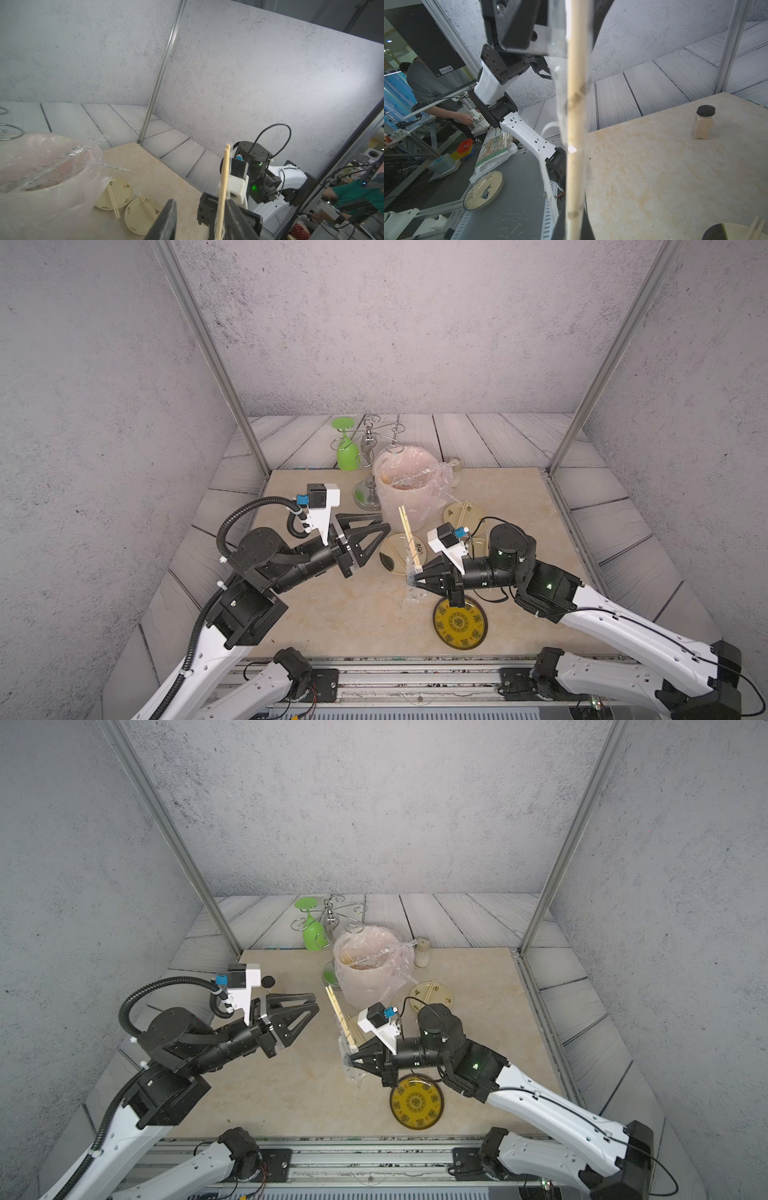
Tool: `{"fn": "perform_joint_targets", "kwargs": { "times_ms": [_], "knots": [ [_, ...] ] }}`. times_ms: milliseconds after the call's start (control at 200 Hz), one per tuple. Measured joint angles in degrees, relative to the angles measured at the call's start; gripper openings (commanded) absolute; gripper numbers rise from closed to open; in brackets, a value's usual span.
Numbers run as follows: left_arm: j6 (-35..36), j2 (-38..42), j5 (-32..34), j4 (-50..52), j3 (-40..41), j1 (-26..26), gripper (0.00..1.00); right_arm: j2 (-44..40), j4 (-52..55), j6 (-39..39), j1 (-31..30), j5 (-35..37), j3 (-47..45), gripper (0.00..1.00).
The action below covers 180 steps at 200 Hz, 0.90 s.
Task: Remove the packaging of disposable chopsticks
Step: Remove the packet bag from the disposable chopsticks.
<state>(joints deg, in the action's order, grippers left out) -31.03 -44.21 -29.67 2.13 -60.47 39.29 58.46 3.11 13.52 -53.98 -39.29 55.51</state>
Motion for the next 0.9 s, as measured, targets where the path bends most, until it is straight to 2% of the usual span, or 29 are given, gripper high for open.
{"fn": "perform_joint_targets", "kwargs": {
  "times_ms": [175,275,310,380,485,570,661,746,901],
  "knots": [
    [-1.4,-3.7,-3.5,-2.5,0.0,0.0,0.29,1.2,-0.2,0.5,0.0,-1.3,0.0,0.0],
    [-2.1,-3.7,-4.4,-3.1,0.3,0.0,0.17,1.8,-0.3,0.7,0.0,-1.7,0.0,0.0],
    [-2.4,-3.5,-4.7,-3.6,0.5,0.0,0.16,1.9,-0.3,0.8,0.0,-1.7,0.0,0.0],
    [-2.4,-3.1,-4.9,-4.1,0.7,0.0,0.18,1.9,-0.3,0.8,0.0,-1.7,0.0,0.0],
    [-1.6,-2.2,-4.3,-3.7,0.7,0.0,0.33,1.9,-0.4,0.6,0.0,-1.7,0.0,0.0],
    [-0.8,-0.9,-2.8,-1.9,0.8,0.0,0.34,1.8,-0.4,0.3,-0.1,-1.3,0.0,0.0],
    [0.7,1.5,-0.9,0.1,0.9,0.0,0.27,1.9,0.0,0.4,-0.1,-0.6,0.0,0.0],
    [1.8,4.2,0.7,0.6,1.5,0.0,0.15,1.9,0.1,0.4,-0.1,-0.4,0.0,0.0],
    [1.0,6.1,0.6,-1.4,2.5,0.0,0.1,2.4,0.1,0.4,-0.1,-0.2,0.0,0.0]
  ]
}}
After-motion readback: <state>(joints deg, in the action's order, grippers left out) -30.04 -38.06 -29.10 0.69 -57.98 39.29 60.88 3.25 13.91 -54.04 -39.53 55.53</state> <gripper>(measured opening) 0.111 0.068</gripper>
